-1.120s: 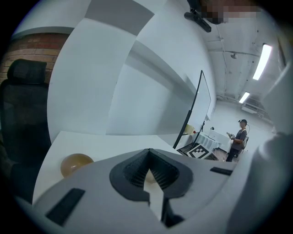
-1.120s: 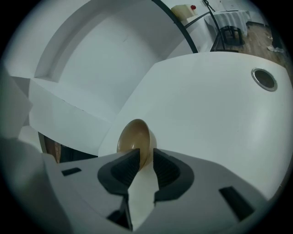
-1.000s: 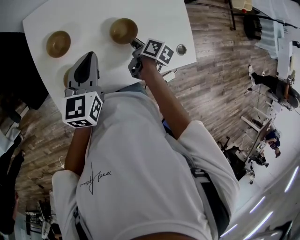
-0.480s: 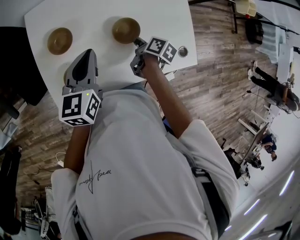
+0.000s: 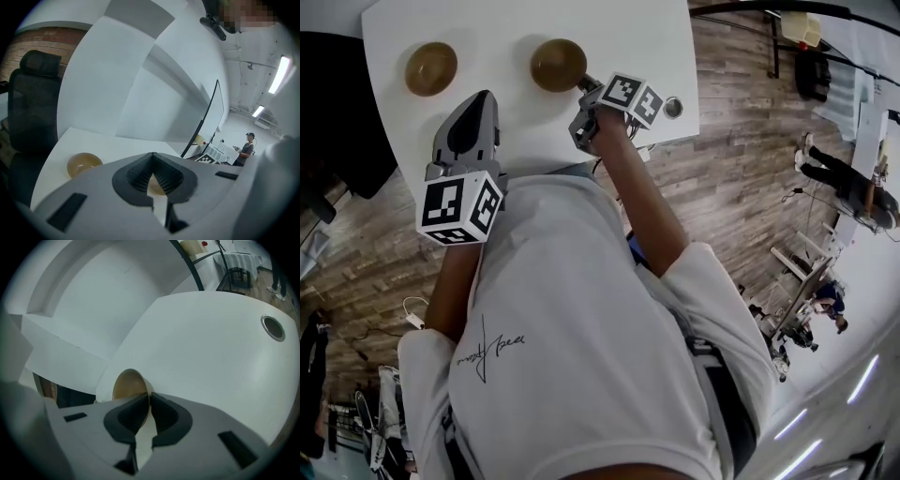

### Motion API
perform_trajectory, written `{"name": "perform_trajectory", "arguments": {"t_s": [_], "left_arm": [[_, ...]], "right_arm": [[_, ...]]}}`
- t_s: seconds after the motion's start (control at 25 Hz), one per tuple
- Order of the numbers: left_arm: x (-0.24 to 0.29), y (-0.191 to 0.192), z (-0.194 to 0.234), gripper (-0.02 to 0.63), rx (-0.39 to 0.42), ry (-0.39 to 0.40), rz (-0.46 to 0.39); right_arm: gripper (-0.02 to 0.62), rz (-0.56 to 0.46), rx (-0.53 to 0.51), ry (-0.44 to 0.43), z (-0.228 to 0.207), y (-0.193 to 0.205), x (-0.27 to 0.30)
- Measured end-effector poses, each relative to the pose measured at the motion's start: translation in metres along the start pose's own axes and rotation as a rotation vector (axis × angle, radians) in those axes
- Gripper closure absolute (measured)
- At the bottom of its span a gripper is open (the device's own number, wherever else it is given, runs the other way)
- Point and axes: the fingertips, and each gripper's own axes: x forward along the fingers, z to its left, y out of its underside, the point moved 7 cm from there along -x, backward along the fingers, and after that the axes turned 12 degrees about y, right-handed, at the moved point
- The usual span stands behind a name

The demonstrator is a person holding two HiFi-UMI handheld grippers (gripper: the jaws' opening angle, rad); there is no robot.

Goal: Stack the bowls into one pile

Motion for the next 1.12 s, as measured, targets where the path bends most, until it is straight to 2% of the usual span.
{"name": "perform_trajectory", "arguments": {"t_s": [0.56, 1.12], "left_arm": [[-0.008, -0.003, 0.004, 0.603, -0.037, -0.012, -0.031], [-0.021, -0.003, 0.005, 0.603, -0.044, -0.052, -0.047]], "right_arm": [[0.568, 0.015, -0.047, 0.009, 0.003, 0.002, -0.003], [0.568, 0.046, -0.103, -0.027, 0.015, 0.008, -0.006]]}}
